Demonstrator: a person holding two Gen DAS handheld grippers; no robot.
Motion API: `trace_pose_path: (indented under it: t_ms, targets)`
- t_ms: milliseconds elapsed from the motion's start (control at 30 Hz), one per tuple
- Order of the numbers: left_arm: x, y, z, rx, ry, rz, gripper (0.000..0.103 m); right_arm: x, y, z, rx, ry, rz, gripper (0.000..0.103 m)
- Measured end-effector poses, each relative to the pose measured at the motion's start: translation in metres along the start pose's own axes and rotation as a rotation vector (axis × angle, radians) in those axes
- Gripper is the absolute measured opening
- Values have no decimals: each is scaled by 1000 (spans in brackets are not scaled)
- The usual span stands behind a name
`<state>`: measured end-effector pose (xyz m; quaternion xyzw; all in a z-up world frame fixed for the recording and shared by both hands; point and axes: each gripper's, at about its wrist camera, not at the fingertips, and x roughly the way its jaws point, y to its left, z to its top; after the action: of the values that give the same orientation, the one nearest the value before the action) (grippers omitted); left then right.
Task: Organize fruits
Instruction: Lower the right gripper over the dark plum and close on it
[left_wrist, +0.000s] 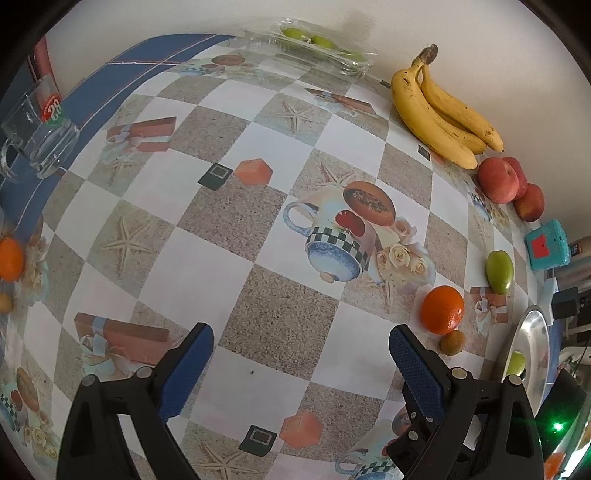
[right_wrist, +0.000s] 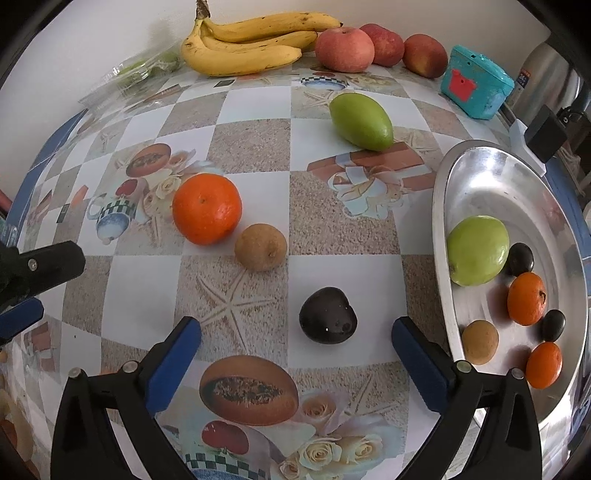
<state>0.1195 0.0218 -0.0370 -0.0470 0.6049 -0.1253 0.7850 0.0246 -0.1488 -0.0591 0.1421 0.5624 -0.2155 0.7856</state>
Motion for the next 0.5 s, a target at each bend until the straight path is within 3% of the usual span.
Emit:
trace_pose_path:
  t_ms: [267, 500]
  targets:
    - [-2, -3, -1, 13, -3, 1, 98, 3, 4, 0, -7, 1, -1, 103]
    - [0, 0, -1, 0, 4, -6, 98, -2, 5, -17, 29, -48, -18, 103]
